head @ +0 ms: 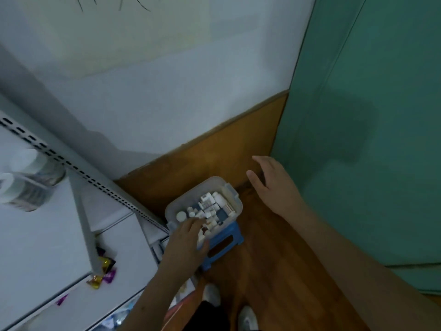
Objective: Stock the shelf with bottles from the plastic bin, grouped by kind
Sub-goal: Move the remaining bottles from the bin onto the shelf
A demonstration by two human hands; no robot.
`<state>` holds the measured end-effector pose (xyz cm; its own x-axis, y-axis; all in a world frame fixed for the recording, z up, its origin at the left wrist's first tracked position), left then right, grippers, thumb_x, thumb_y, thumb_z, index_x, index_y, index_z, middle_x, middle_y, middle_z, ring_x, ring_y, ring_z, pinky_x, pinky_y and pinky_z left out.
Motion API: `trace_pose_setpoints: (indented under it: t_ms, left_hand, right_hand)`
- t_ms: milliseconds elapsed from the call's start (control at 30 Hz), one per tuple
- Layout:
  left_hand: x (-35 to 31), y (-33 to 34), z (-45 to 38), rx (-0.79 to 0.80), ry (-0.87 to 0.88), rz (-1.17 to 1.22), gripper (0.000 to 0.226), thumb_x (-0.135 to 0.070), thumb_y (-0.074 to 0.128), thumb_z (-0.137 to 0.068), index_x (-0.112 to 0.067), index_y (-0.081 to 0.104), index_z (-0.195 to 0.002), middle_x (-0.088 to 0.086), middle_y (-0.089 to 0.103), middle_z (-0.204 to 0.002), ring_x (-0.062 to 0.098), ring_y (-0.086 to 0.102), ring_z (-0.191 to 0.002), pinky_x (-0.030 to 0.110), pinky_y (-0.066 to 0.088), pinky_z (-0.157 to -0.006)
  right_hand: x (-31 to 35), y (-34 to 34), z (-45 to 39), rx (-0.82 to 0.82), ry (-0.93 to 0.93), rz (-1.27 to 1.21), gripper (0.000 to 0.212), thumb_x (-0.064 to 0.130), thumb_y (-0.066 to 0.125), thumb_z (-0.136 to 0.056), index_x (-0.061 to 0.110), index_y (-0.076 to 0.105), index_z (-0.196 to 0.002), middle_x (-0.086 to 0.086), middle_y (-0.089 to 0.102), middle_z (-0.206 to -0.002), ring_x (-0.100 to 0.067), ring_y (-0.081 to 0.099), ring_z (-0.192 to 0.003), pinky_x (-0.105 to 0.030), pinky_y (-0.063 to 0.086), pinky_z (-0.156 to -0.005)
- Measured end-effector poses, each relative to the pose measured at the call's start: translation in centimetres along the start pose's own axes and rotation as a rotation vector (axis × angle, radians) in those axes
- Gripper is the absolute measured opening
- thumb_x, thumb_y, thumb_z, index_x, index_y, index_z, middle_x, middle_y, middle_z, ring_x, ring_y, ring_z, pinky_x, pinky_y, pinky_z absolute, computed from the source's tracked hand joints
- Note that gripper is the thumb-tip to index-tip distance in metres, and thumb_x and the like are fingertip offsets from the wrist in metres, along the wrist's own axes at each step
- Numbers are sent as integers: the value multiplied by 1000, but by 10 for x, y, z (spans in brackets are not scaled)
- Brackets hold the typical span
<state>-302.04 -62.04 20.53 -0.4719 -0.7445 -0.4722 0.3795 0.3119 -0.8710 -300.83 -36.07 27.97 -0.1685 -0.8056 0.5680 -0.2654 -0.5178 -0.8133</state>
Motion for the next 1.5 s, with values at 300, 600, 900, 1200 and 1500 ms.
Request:
trace_pose_setpoints:
  t_ms: [300,600,900,1200,1500]
  left_hand:
    - [98,42,-71,153,-361,112,52,-34,57,-97,-12,46,-142,12,48,-139,31,48,-124,39,45,-99]
    - [134,75,-109,298,-638,251,73,-53,46,-85,-10,42,-144,16,48,-139,33,51,-123,39,45,-98]
    - [183,163,-125,186,-968,344,57,-39,57,-88,0,54,-129,24,57,-121,40,56,-115,41,45,-91]
    - [247,278,-157,33,-1306,504,74,-23,59,-93,0,20,-151,21,39,-147,35,40,-134,43,36,-112]
    - [283,328,-175,-121,-1421,439,54,-30,66,-87,-9,44,-131,14,53,-123,35,53,-113,47,48,-97]
  right_hand:
    - [-42,87,-84,336,115,89,60,40,47,-101,13,30,-152,-7,37,-152,-22,36,-137,-35,35,-111]
    - [-81,184,-120,732,189,82,47,43,43,-95,14,52,-130,-7,60,-120,-25,58,-110,-44,51,-92]
    - [-133,315,-105,1014,316,161,49,27,54,-98,7,42,-141,-14,55,-132,-27,56,-116,-33,45,-93]
    - [-207,458,-102,1058,609,218,68,28,58,-98,-4,25,-148,-20,46,-143,-34,51,-126,-34,46,-88]
    - [-222,499,-87,905,445,510,52,30,62,-92,-2,42,-127,-24,46,-130,-36,52,-115,-38,46,-93]
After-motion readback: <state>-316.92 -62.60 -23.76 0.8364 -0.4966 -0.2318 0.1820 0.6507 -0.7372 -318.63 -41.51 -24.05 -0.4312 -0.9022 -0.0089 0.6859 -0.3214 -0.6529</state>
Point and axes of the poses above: each hand's wrist, its own z-axis away from the middle knuckle, its own y-axis out of the palm, x = y × z, the point moved 5 cm from there along -z, towards the middle knuckle
